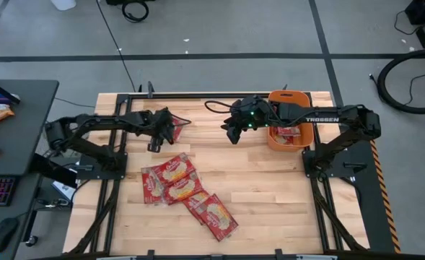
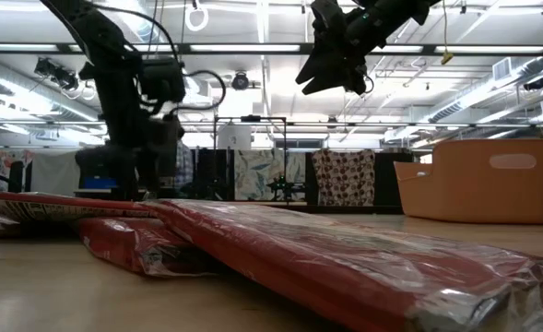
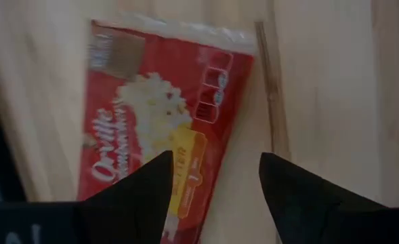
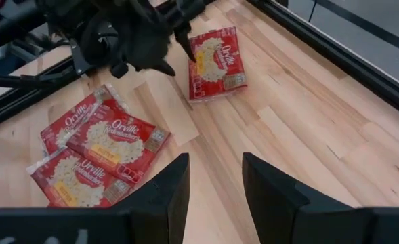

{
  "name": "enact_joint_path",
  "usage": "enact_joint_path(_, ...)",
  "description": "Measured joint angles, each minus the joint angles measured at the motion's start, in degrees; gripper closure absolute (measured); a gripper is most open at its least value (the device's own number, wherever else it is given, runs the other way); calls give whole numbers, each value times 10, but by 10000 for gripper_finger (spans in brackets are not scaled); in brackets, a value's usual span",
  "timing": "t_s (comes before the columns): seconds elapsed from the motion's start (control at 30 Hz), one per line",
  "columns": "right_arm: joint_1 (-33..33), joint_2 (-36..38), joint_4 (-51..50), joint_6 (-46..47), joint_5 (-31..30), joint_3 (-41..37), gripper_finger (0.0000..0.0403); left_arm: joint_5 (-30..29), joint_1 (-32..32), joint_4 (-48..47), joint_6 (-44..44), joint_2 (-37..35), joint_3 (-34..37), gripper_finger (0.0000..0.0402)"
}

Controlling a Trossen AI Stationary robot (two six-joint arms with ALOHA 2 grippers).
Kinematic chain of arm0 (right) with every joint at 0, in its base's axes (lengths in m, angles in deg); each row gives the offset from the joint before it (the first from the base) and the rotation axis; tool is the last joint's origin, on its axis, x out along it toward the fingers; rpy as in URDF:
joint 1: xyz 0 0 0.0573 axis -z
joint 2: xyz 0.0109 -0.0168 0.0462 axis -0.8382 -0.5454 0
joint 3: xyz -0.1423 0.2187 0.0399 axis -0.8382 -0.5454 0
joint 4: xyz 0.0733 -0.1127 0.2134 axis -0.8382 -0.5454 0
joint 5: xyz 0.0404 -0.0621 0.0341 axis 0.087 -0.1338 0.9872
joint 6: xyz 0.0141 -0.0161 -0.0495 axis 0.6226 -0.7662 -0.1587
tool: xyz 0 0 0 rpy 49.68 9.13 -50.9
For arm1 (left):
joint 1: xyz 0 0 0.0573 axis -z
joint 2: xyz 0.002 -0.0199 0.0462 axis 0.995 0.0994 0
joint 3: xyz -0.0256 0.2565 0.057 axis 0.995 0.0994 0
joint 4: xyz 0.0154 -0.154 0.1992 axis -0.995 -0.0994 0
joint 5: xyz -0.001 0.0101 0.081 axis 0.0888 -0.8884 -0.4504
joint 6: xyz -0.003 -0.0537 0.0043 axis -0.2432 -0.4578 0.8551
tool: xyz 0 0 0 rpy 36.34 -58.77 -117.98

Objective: Sort popcorn bags into baskets
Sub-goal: Stack the red popcorn on the orange bin

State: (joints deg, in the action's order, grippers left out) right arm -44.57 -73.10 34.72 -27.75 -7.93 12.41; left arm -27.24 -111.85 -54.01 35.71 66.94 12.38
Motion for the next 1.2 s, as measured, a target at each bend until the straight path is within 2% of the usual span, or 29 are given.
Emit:
enact_joint_path(0.07, 0, 0, 0, -1, 0, 0, 262, -9, 0, -4, 5, 23, 0, 178)
enact_joint_path(0.3, 0, 0, 3, -4, 0, 0, 262, -103, 8, 19, -11, 85, -2, 178)
enact_joint_path(0.5, 0, 0, 9, -4, 3, 0, 262, -108, 8, 23, -12, 94, -2, 192)
enact_joint_path(0.67, 0, 0, 21, -2, 5, 0, 262, -108, 7, 28, -12, 95, -1, 251)
enact_joint_path(0.9, 0, 0, 26, -14, 5, 0, 262, -109, 8, 26, -15, 96, 0, 381)
enact_joint_path(1.07, 0, 0, 26, -53, 5, 0, 262, -127, 14, 6, -59, 80, -3, 391)
enact_joint_path(1.13, 0, 0, 26, -89, 5, 0, 262, -108, 15, -14, -76, 62, -12, 394)
enact_joint_path(1.2, -1, 0, 27, -132, 10, 0, 262, -56, 15, -31, -92, 43, -25, 397)
